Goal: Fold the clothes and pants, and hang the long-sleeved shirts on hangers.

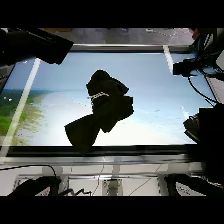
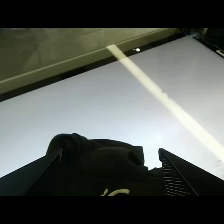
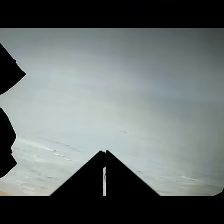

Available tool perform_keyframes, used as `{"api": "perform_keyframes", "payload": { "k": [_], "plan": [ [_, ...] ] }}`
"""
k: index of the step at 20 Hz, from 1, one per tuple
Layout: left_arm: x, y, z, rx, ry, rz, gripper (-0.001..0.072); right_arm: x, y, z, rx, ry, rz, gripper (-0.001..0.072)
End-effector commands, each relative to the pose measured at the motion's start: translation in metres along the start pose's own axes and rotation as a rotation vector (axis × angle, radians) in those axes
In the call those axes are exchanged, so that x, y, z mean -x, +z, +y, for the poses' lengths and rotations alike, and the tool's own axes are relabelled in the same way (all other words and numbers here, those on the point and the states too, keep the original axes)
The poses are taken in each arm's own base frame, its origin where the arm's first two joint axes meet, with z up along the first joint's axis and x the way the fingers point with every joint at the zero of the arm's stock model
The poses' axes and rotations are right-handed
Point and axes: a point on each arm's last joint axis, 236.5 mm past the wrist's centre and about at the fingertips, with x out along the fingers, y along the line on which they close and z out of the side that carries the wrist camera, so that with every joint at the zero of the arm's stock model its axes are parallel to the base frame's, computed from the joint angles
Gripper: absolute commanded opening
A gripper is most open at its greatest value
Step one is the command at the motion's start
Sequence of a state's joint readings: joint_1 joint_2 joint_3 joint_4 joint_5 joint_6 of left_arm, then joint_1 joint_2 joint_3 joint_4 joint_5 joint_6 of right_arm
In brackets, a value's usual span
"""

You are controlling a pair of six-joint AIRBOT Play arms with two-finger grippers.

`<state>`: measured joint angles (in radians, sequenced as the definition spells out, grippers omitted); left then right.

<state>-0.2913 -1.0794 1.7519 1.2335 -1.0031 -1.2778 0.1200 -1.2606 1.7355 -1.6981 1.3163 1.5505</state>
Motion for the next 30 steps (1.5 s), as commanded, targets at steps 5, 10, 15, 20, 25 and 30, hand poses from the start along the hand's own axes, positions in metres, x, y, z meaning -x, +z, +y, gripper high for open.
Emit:
{"api": "perform_keyframes", "payload": {
  "k": [5,10,15,20,25,30],
  "plan": [
    [0.0,0.0,0.0,0.0,0.0,0.001,0.0678,0.0,0.0,0.0,-0.001,0.0,0.0,0.0035],
    [0.0,0.0,0.0,0.0,0.0,0.001,0.0677,0.0,0.0,0.0,-0.001,0.0,0.0,0.0035],
    [-0.005,0.013,0.003,0.013,0.006,-0.06,0.0678,0.0,0.0,0.0,-0.001,0.001,0.0,0.0035],
    [-0.024,-0.001,0.004,0.042,-0.01,-0.016,0.067,0.0,0.005,0.002,-0.004,0.011,-0.021,0.0036],
    [-0.042,-0.039,0.0,0.053,-0.047,0.127,0.0165,-0.039,-0.025,0.005,0.159,0.022,0.088,0.0034],
    [-0.042,-0.039,0.0,0.052,-0.047,0.128,0.0165,-0.11,-0.153,0.092,0.13,0.483,0.304,0.0033]
  ]
}}
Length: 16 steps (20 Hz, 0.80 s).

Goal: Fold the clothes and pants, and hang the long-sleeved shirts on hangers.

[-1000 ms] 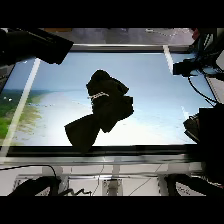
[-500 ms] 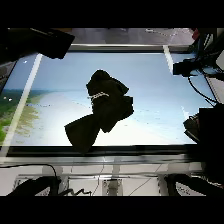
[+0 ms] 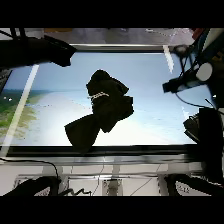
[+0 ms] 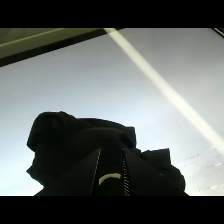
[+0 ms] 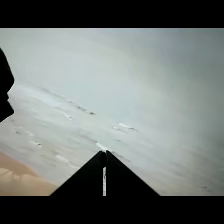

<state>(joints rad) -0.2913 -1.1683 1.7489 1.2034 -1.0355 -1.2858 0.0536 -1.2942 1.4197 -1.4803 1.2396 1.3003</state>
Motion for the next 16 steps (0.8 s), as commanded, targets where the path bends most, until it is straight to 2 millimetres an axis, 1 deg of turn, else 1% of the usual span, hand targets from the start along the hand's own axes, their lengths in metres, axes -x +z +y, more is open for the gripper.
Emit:
{"api": "perform_keyframes", "payload": {
  "k": [1,2,3,4,5,6,8,11,13,16],
  "plan": [
    [-0.002,-0.004,0.0,0.002,-0.004,0.016,0.0165,-0.061,-0.049,0.074,-0.016,0.369,0.028,0.0034],
    [-0.002,-0.004,0.0,0.002,-0.004,0.016,0.0166,-0.073,-0.054,0.089,-0.096,0.429,0.011,0.0035],
    [-0.002,-0.004,0.0,0.002,-0.004,0.016,0.0167,-0.083,-0.055,0.103,-0.181,0.481,-0.009,0.0091],
    [-0.002,-0.004,0.0,0.002,-0.004,0.016,0.0168,-0.095,-0.054,0.112,-0.255,0.507,-0.029,0.0289],
    [-0.002,-0.004,0.0,0.002,-0.004,0.017,0.017,-0.104,-0.053,0.118,-0.296,0.52,-0.036,0.0407],
    [-0.002,-0.004,0.0,0.002,-0.004,0.017,0.017,-0.113,-0.051,0.128,-0.321,0.54,-0.031,0.0406],
    [-0.002,-0.004,0.0,0.001,-0.004,0.017,0.017,-0.122,-0.043,0.155,-0.378,0.623,-0.012,0.0407],
    [-0.002,-0.004,0.0,0.001,-0.004,0.017,0.017,-0.134,-0.033,0.184,-0.365,0.694,0.019,0.0407],
    [-0.002,-0.004,0.0,0.001,-0.004,0.017,0.017,-0.141,-0.026,0.193,-0.344,0.704,0.025,0.0405],
    [-0.002,-0.004,0.0,0.001,-0.004,0.017,0.017,-0.154,-0.009,0.191,-0.359,0.696,0.012,0.0403]
  ]
}}
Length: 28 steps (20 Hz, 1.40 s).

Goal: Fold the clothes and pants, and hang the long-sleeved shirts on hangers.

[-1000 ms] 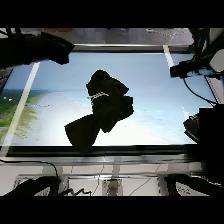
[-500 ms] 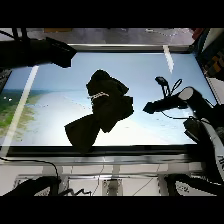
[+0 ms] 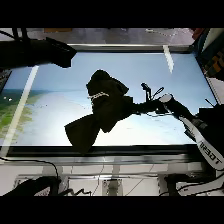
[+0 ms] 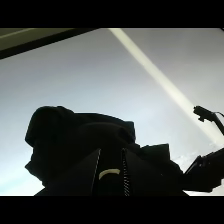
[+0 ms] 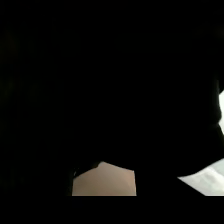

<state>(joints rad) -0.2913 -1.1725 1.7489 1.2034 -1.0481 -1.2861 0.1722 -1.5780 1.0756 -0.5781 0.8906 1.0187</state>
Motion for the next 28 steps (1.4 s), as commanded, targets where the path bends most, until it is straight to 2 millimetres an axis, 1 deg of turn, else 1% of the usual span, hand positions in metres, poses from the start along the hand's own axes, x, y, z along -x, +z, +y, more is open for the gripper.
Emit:
{"api": "perform_keyframes", "payload": {
  "k": [1,3,4,5,6,10,11,13,14,15,16,17,18,19,20,21,22,23,24,25,27,28],
  "plan": [
    [0.0,0.0,0.0,0.0,0.0,0.001,0.017,-0.018,0.018,-0.001,-0.051,0.018,-0.01,0.0403],
    [0.0,0.0,0.0,-0.001,0.0,0.002,0.018,-0.027,0.021,-0.006,-0.081,0.02,0.004,0.0404],
    [0.0,0.0,0.0,0.0,0.0,0.002,0.0305,-0.028,0.02,-0.004,-0.075,0.032,0.018,0.0404],
    [0.0,0.0,0.0,0.0,0.0,0.002,0.0496,-0.028,0.021,0.0,-0.05,0.044,0.024,0.0402],
    [0.0,0.0,0.0,0.0,0.0,0.002,0.0589,-0.025,0.024,0.007,0.0,0.059,0.029,0.0401],
    [0.0,0.0,0.001,0.0,0.001,0.001,0.058,-0.009,0.034,0.041,0.154,0.14,0.059,0.0377],
    [0.0,0.0,0.001,-0.001,0.002,0.001,0.058,-0.005,0.033,0.05,0.182,0.164,0.078,0.0337],
    [0.0,-0.001,0.004,0.002,0.008,0.001,0.058,0.003,0.023,0.063,0.217,0.209,0.133,0.0321],
    [0.001,-0.001,0.007,0.006,0.015,0.001,0.058,0.004,0.02,0.065,0.219,0.217,0.146,0.0316],
    [0.001,-0.001,0.011,0.008,0.022,0.002,0.058,0.004,0.02,0.064,0.221,0.215,0.145,0.0219],
    [0.002,-0.002,0.016,0.013,0.033,0.004,0.058,0.003,0.023,0.063,0.22,0.211,0.134,0.0074],
    [0.004,-0.005,0.022,0.018,0.045,0.016,0.058,0.002,0.027,0.062,0.221,0.203,0.117,0.0036],
    [0.006,-0.013,0.032,0.024,0.07,0.044,0.0561,0.002,0.031,0.061,0.24,0.196,0.1,0.0036],
    [0.01,-0.024,0.046,0.041,0.104,0.088,0.0452,0.001,0.034,0.059,0.245,0.186,0.085,0.0035],
    [0.016,-0.042,0.061,0.066,0.14,0.156,0.0288,0.001,0.038,0.058,0.245,0.178,0.071,0.0036],
    [0.022,-0.062,0.074,0.112,0.168,0.226,0.0126,0.002,0.04,0.058,0.244,0.173,0.061,0.0035],
    [0.028,-0.089,0.085,0.173,0.184,0.317,0.0021,0.002,0.041,0.058,0.244,0.172,0.058,0.0035],
    [0.033,-0.117,0.091,0.222,0.19,0.403,0.002,0.002,0.041,0.058,0.244,0.172,0.059,0.0035],
    [0.036,-0.146,0.093,0.267,0.186,0.485,0.002,0.002,0.041,0.058,0.243,0.172,0.059,0.0035],
    [0.036,-0.171,0.09,0.304,0.173,0.539,0.0019,0.002,0.041,0.058,0.243,0.172,0.059,0.0035],
    [0.035,-0.225,0.077,0.386,0.167,0.61,0.002,0.002,0.041,0.058,0.244,0.172,0.059,0.0036],
    [0.037,-0.258,0.062,0.44,0.147,0.656,0.0019,0.001,0.041,0.058,0.244,0.171,0.058,0.0035]
  ]
}}
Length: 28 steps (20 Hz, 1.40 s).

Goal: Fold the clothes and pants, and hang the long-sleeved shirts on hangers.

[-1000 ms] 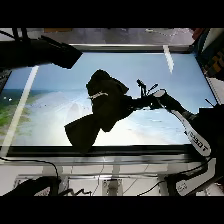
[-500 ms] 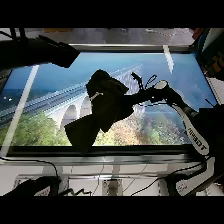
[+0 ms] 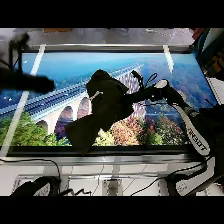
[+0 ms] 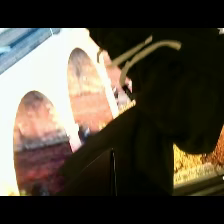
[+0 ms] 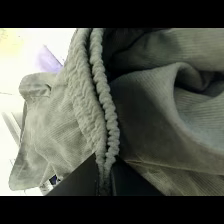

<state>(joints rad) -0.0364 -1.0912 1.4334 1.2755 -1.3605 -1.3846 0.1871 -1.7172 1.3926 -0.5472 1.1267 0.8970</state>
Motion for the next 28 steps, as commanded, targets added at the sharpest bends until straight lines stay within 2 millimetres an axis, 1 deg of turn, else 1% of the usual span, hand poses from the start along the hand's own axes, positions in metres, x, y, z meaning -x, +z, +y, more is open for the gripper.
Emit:
{"api": "perform_keyframes", "payload": {
  "k": [1,2,3,4,5,6,7,8,9,10,11,12,14,15,19,20,21,22,23,24,25,26,27,28],
  "plan": [
    [-0.04,-0.113,-0.003,0.152,-0.053,0.23,0.002,0.0,0.002,-0.001,0.003,-0.005,-0.008,0.0036],
    [-0.052,-0.155,-0.015,0.197,-0.099,0.303,0.0019,0.0,0.002,-0.001,0.003,-0.005,-0.009,0.0036],
    [-0.062,-0.192,-0.031,0.248,-0.162,0.362,0.002,0.0,0.003,-0.001,0.003,-0.007,-0.01,0.0036],
    [-0.07,-0.22,-0.046,0.299,-0.218,0.4,0.0021,0.0,0.003,-0.001,0.003,-0.007,-0.011,0.0035],
    [-0.076,-0.244,-0.059,0.352,-0.266,0.426,0.0021,0.0,0.003,-0.001,0.003,-0.007,-0.011,0.0036],
    [-0.081,-0.261,-0.07,0.399,-0.307,0.439,0.0022,0.0,0.003,-0.001,0.003,-0.007,-0.01,0.0036],
    [-0.085,-0.272,-0.079,0.441,-0.341,0.442,0.0023,0.0,0.003,-0.001,0.003,-0.007,-0.01,0.0036],
    [-0.091,-0.279,-0.086,0.49,-0.372,0.436,0.007,0.0,0.003,-0.001,0.003,-0.007,-0.01,0.0035],
    [-0.096,-0.284,-0.092,0.54,-0.395,0.432,0.031,0.0,0.003,-0.001,0.002,-0.007,-0.01,0.0036],
    [-0.101,-0.289,-0.094,0.594,-0.401,0.438,0.0581,0.0,0.003,-0.001,0.002,-0.007,-0.01,0.0036],
    [-0.106,-0.296,-0.093,0.648,-0.387,0.447,0.0657,0.0,0.002,-0.001,0.002,-0.006,-0.009,0.0036],
    [-0.11,-0.302,-0.092,0.668,-0.376,0.451,0.0637,0.0,0.002,-0.001,0.002,-0.004,-0.007,0.0035],
    [-0.117,-0.306,-0.087,0.686,-0.356,0.436,0.0637,0.0,0.002,-0.001,0.002,-0.005,-0.007,0.0035],
    [-0.12,-0.304,-0.083,0.69,-0.343,0.415,0.0637,0.0,0.002,-0.001,0.002,-0.005,-0.008,0.0035],
    [-0.139,-0.279,-0.056,0.724,-0.262,0.258,0.0637,0.0,0.003,-0.001,0.002,-0.007,-0.01,0.0036],
    [-0.143,-0.276,-0.051,0.739,-0.245,0.243,0.0633,0.0,0.003,-0.001,0.002,-0.007,-0.011,0.0036],
    [-0.147,-0.276,-0.048,0.752,-0.235,0.239,0.054,0.0,0.003,-0.001,0.002,-0.008,-0.012,0.0035],
    [-0.151,-0.274,-0.048,0.778,-0.238,0.239,0.0421,0.0,0.003,-0.002,0.002,-0.009,-0.013,0.0036],
    [-0.154,-0.272,-0.051,0.824,-0.257,0.245,0.0318,0.0,0.004,-0.002,0.002,-0.011,-0.016,0.0036],
    [-0.156,-0.272,-0.056,0.846,-0.277,0.258,0.0277,0.0,0.005,-0.002,0.002,-0.012,-0.018,0.0036],
    [-0.159,-0.272,-0.062,0.833,-0.303,0.271,0.0275,0.0,0.005,-0.003,0.002,-0.014,-0.021,0.0035],
    [-0.161,-0.274,-0.067,0.818,-0.321,0.282,0.0211,0.0,0.006,-0.003,0.002,-0.015,-0.022,0.0036],
    [-0.163,-0.274,-0.069,0.806,-0.335,0.286,0.0063,0.002,0.007,-0.002,0.004,-0.017,-0.027,0.0036],
    [-0.165,-0.269,-0.068,0.793,-0.343,0.27,0.0023,0.006,0.013,-0.003,0.011,-0.03,-0.048,0.0036]
  ]
}}
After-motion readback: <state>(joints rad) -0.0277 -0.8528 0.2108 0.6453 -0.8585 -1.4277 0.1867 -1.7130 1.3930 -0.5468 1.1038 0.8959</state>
